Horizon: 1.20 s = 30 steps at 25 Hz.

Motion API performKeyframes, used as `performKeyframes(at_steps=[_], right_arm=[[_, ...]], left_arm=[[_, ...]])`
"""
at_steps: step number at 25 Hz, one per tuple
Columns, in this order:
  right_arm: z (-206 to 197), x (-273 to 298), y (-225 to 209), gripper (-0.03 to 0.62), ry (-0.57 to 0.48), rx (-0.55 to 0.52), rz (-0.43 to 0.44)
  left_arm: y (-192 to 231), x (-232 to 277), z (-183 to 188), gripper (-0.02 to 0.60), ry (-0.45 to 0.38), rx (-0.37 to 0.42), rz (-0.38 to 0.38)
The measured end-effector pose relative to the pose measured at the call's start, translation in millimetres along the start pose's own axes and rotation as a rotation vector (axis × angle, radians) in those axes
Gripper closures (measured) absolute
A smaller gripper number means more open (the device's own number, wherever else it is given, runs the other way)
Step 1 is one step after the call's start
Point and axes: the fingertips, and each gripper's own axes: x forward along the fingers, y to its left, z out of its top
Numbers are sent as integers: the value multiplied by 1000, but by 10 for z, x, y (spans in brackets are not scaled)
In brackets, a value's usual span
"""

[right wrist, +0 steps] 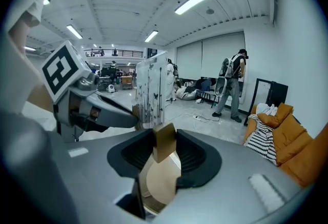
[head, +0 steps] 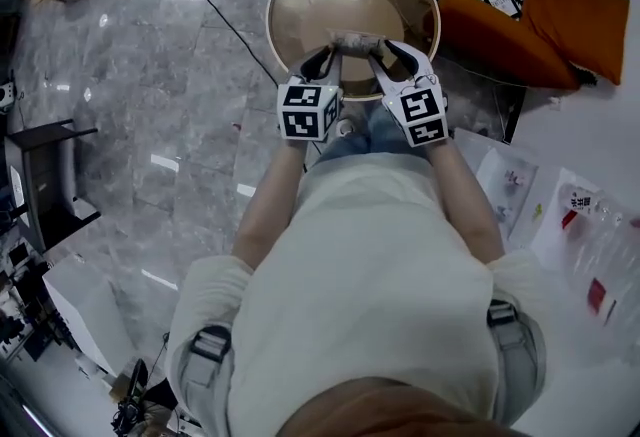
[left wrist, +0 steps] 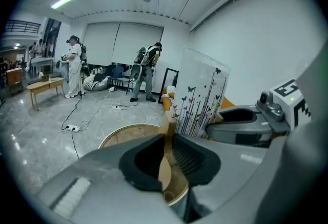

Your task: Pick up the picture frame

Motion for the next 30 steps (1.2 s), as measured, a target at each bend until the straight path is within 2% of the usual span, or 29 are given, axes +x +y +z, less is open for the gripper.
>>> performKeyframes(at_steps=[10,30], right_arm=[[314,-191,135,456,-48,-24,14],[422,-214,375,456,-70,-70,66]], left_arm=[[-51,-338,234,531,-39,33,6],[28,-610,192,529,-62,8,26]])
